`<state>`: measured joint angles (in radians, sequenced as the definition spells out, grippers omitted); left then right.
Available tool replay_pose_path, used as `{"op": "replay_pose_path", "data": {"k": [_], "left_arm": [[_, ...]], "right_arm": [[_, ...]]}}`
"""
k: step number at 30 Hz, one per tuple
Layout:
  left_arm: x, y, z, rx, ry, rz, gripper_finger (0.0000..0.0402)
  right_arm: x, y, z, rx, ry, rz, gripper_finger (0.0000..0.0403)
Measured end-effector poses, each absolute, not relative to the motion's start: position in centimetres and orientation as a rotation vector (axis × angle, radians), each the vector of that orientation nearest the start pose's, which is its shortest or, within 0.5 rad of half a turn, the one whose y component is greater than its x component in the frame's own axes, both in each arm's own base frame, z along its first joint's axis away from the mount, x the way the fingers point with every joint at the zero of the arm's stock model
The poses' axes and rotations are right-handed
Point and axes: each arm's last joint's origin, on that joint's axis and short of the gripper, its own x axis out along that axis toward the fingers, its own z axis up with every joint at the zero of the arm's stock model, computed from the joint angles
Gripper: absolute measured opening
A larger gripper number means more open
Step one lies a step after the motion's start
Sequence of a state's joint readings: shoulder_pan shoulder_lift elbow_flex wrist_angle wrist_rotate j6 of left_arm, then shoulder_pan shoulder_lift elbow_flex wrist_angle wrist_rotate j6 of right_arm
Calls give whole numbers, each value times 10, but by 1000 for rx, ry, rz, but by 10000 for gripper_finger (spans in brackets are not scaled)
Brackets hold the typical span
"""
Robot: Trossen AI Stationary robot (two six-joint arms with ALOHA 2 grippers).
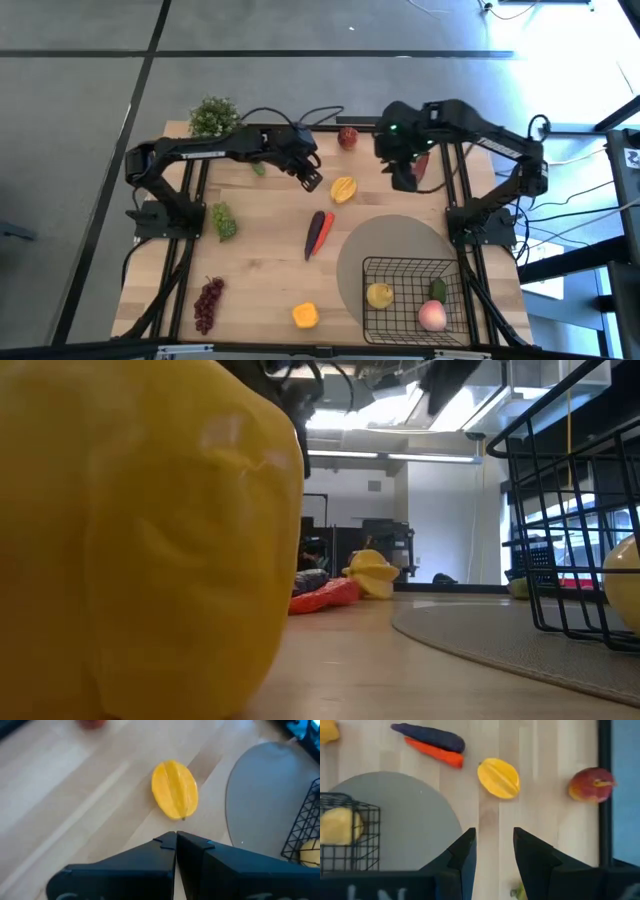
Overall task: Build produce basket
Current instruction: Put the yellow star fruit into the wire basket
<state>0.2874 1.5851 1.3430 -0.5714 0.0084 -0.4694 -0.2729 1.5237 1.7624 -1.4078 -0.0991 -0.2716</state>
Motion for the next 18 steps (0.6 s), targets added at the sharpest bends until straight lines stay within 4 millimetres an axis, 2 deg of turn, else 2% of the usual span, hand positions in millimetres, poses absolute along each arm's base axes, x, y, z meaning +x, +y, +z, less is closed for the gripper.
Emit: {"op": "replay_pose_path", "data": {"k": [6, 12, 18], "left_arm": [[313, 94, 312, -546, 716, 487, 0], [304, 91, 315, -562, 759, 507, 0], [298, 90, 316, -582, 776, 535, 0]], "right_arm": [[289, -77, 359, -94, 1170, 65, 123], [313, -83, 330, -172, 1231, 152, 123], [339, -90, 292, -244, 1322, 262, 123]]}}
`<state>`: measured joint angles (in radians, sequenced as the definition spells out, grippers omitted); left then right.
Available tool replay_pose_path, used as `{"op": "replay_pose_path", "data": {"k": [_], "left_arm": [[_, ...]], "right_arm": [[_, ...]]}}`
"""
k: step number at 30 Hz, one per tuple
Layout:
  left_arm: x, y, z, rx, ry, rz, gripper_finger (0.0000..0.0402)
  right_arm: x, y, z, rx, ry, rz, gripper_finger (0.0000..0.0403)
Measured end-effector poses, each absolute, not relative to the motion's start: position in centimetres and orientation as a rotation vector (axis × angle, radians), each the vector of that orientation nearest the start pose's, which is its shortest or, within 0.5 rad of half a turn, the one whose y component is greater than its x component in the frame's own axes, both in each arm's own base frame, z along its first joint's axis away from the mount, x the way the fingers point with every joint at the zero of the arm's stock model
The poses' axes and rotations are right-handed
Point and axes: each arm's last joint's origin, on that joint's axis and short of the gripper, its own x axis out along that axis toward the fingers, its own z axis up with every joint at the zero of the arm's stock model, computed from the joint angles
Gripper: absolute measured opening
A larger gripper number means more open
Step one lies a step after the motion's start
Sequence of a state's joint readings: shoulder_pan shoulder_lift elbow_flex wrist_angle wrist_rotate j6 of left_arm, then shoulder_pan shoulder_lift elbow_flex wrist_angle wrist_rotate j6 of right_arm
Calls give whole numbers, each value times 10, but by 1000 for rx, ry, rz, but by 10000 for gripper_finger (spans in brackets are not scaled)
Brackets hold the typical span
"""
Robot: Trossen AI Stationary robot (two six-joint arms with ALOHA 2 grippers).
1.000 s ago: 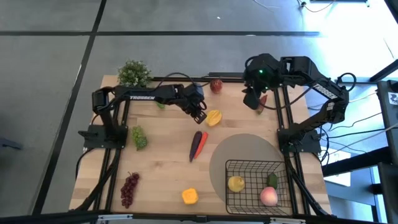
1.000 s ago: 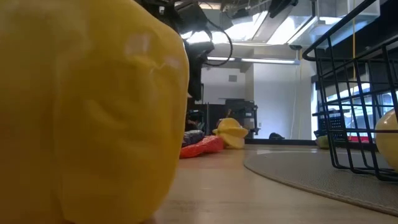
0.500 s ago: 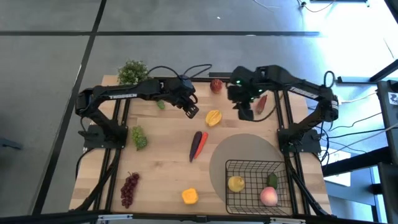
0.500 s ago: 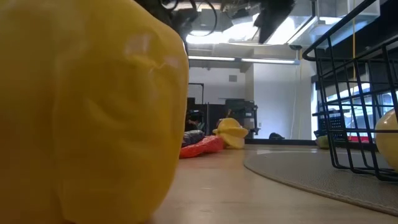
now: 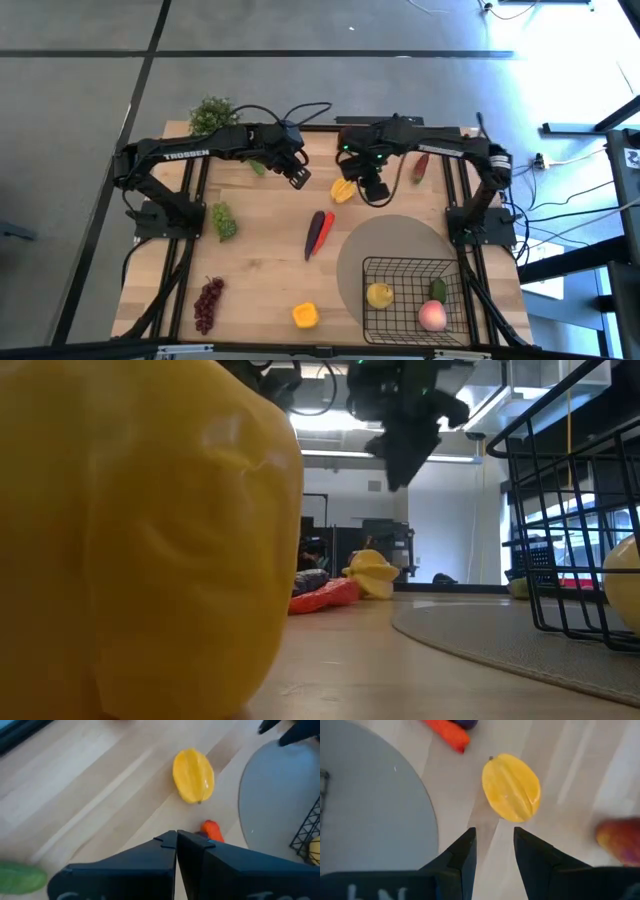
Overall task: Build produce basket
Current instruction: Put the yellow star fruit into the wire basket
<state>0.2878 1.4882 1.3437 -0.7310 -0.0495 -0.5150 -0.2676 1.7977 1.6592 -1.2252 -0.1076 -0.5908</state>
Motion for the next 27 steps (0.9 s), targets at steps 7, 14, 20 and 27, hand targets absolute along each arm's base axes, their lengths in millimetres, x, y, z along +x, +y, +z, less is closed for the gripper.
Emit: {"op": "replay_pose_path", "data": {"k": [7, 14, 20, 27], "left_arm": [[285, 86, 329, -597, 743, 561, 0], [265, 80, 345, -615, 717, 603, 0], [254, 76, 354, -610, 682, 635, 0], [253, 73, 355, -600, 675, 642, 0]], "right_arm": [[367, -98, 253, -343, 1329, 341, 122], [379, -101, 228, -399, 1347, 409, 122], [385, -107, 215, -419, 1352, 419, 122], [388, -114, 198, -397, 1394, 428, 122]]}}
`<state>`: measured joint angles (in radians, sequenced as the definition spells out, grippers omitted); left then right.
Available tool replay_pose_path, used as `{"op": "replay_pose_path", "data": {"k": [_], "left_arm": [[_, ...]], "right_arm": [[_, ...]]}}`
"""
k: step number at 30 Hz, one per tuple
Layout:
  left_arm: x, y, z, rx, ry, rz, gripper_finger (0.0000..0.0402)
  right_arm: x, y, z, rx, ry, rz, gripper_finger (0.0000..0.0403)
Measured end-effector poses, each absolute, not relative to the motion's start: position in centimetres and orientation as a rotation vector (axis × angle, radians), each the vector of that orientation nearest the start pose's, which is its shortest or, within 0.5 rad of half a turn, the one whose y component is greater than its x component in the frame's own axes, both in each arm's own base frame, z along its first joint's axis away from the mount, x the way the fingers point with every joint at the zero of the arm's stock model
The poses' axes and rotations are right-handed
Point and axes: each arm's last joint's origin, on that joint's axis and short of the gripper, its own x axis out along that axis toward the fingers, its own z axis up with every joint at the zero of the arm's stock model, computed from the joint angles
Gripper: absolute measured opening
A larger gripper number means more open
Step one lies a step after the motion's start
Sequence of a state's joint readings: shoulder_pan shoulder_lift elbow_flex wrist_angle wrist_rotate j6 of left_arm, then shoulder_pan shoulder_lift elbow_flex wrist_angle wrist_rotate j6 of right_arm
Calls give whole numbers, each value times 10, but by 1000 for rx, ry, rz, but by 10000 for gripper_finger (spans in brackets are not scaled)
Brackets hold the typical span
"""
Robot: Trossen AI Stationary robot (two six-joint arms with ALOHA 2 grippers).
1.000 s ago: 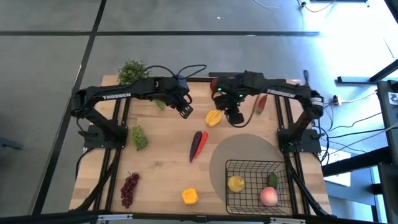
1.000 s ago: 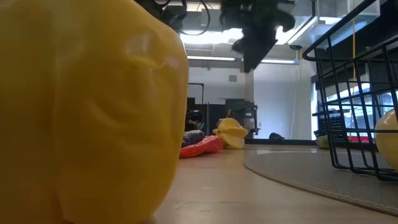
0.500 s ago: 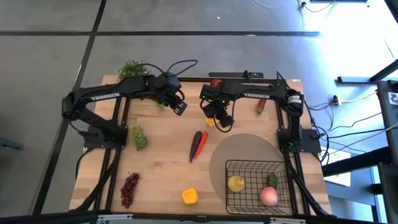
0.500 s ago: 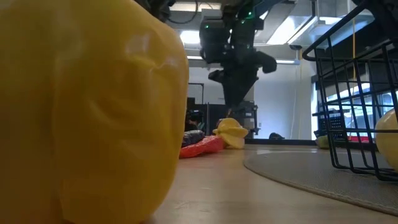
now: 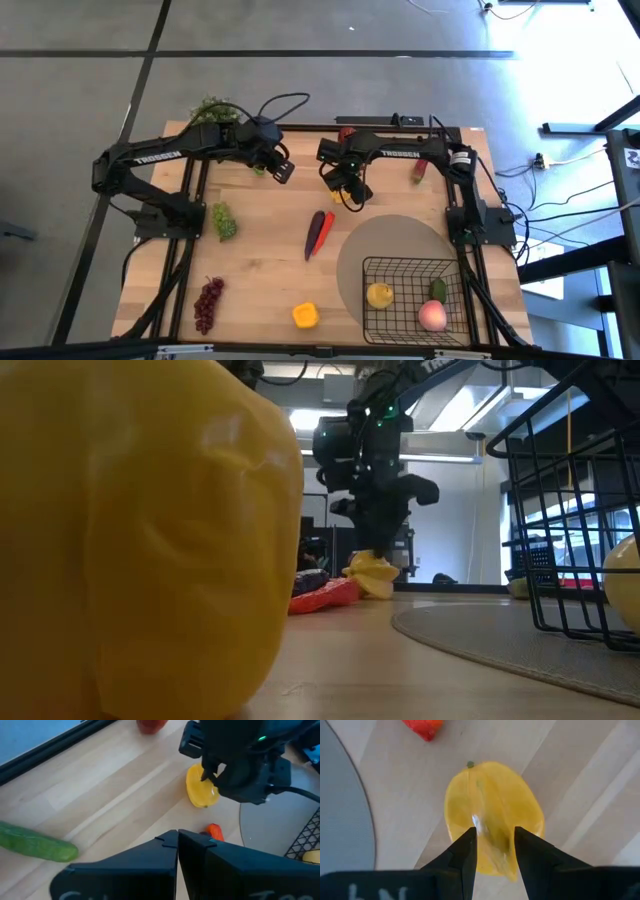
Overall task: Build produce basket
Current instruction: Put the yellow star fruit into the wire basket
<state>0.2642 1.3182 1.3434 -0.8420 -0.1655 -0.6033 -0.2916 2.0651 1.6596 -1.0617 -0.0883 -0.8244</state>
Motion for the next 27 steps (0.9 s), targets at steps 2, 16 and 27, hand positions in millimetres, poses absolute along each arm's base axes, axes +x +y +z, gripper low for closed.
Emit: {"op": "replay_pose_path", "data": {"k": [2, 16, 27], "left_arm": [[252, 74, 355, -600, 682, 646, 0], [249, 73, 351, -615, 726, 665, 0], [242, 67, 356, -525, 728, 672, 0]], "right_arm": [[389, -114, 194, -392, 1405, 434, 121], [391, -111, 192, -282, 1429, 339, 12], [397, -85, 230, -264, 1517, 230, 2]]}}
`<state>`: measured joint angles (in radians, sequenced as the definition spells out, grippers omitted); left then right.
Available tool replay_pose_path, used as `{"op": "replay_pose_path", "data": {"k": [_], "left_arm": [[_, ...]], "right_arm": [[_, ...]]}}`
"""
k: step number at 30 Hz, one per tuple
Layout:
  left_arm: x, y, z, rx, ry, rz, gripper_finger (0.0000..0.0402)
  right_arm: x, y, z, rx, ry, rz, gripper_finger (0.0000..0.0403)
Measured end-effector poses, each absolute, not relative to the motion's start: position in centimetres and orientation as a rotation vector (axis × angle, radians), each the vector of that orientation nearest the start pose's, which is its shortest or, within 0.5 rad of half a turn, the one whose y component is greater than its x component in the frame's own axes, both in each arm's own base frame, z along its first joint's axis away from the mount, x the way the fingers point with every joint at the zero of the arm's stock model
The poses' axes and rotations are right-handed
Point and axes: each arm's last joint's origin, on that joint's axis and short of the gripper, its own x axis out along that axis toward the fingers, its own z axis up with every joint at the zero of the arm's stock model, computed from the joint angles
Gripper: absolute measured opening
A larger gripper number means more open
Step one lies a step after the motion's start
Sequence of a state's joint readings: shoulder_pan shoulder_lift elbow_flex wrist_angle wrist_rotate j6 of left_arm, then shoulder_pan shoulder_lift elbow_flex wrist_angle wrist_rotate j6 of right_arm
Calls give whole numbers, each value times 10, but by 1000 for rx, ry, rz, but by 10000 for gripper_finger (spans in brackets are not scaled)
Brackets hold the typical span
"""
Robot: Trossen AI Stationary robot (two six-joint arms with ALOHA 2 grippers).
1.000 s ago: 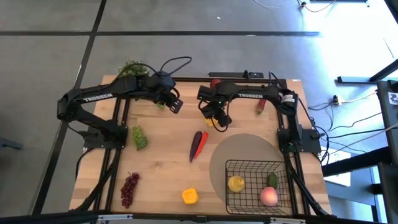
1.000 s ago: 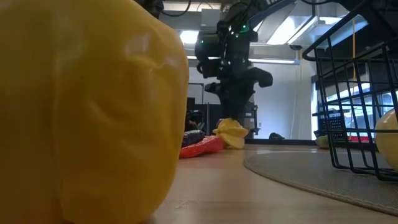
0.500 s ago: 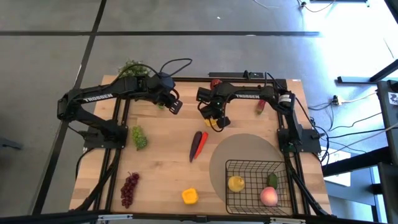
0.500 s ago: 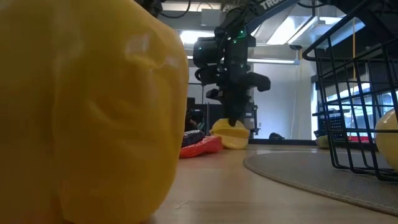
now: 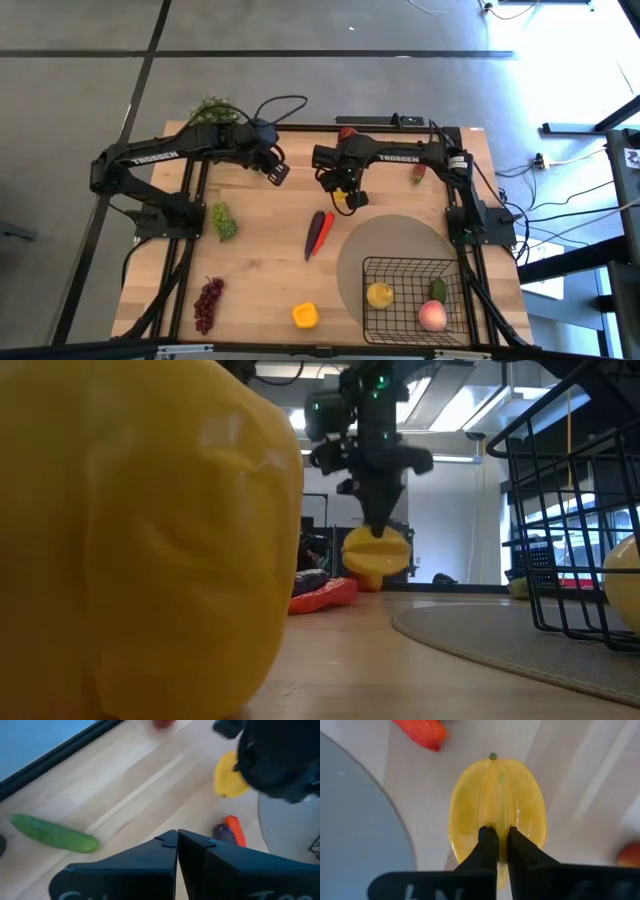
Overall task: Build produce basket
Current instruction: Put the yellow star fruit into the wire basket
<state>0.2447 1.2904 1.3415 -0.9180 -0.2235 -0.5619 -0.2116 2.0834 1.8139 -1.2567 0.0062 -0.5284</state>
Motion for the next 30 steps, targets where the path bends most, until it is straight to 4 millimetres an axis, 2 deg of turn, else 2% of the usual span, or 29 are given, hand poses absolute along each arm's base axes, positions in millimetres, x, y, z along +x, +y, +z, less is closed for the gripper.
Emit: {"op": "replay_pose_path", "data": {"k": [7, 14, 19, 24, 30], "left_arm": [[226, 56, 371, -475, 676, 666, 0], [212, 41, 377, -425, 673, 669, 0], [213, 34, 377, -386, 669, 680, 0], [214, 27, 378, -374, 662, 654, 0], [215, 19, 378, -384, 660, 628, 0]], "right_arm": [[400, -65, 259, -285, 1528, 169, 1], [392, -42, 299, -284, 1587, 82, 0], [392, -20, 326, -298, 1479, 24, 0], [379, 1, 354, -251, 1382, -20, 0], [347, 25, 393, -156, 1254, -73, 0]]}}
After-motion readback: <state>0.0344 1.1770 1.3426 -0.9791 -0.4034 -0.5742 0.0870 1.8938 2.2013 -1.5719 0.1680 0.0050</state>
